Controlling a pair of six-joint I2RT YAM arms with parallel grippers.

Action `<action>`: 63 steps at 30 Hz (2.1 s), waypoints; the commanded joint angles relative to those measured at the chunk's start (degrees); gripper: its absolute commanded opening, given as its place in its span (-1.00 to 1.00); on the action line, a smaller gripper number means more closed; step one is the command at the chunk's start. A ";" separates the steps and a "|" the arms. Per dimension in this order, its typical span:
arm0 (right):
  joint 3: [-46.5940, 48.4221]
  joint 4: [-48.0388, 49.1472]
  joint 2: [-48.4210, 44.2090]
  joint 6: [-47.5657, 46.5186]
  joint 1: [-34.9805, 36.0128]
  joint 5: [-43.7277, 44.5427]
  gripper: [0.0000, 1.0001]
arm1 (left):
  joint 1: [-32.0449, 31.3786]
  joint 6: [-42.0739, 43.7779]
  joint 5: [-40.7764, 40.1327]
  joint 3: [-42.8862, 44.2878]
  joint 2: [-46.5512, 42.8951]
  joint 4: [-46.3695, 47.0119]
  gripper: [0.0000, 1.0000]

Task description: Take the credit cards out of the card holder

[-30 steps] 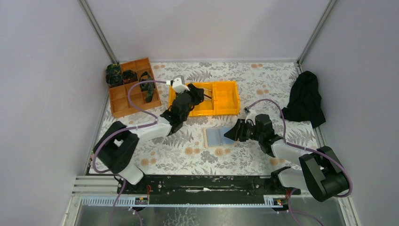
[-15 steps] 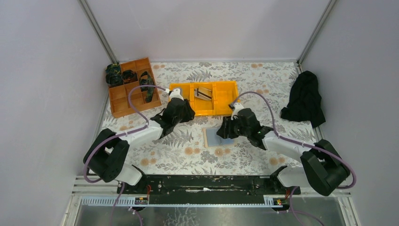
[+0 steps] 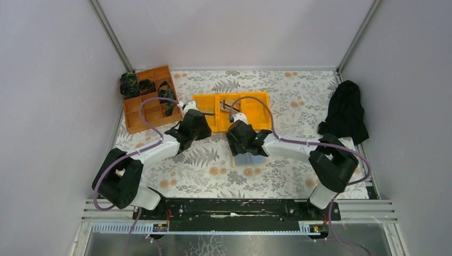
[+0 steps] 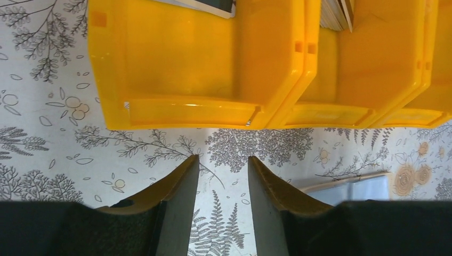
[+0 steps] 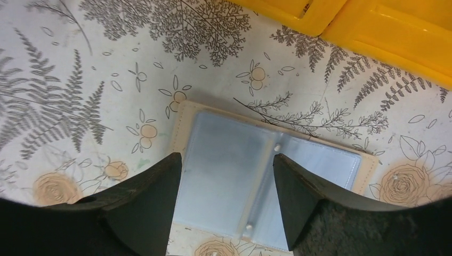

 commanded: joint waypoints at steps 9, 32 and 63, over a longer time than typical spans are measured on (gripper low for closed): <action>7.01 -8.50 6.55 1.89 3.74 9.04 0.39 | 0.38 -0.04 -0.50 -0.93 -1.62 -1.48 -0.07; 4.71 -5.61 6.88 3.03 3.91 7.11 0.08 | 0.78 -0.04 -0.44 -0.74 -0.85 -1.51 -0.07; 3.05 -4.15 1.32 3.72 3.91 9.11 -0.99 | 1.04 0.16 2.29 -0.36 0.93 -0.89 -0.08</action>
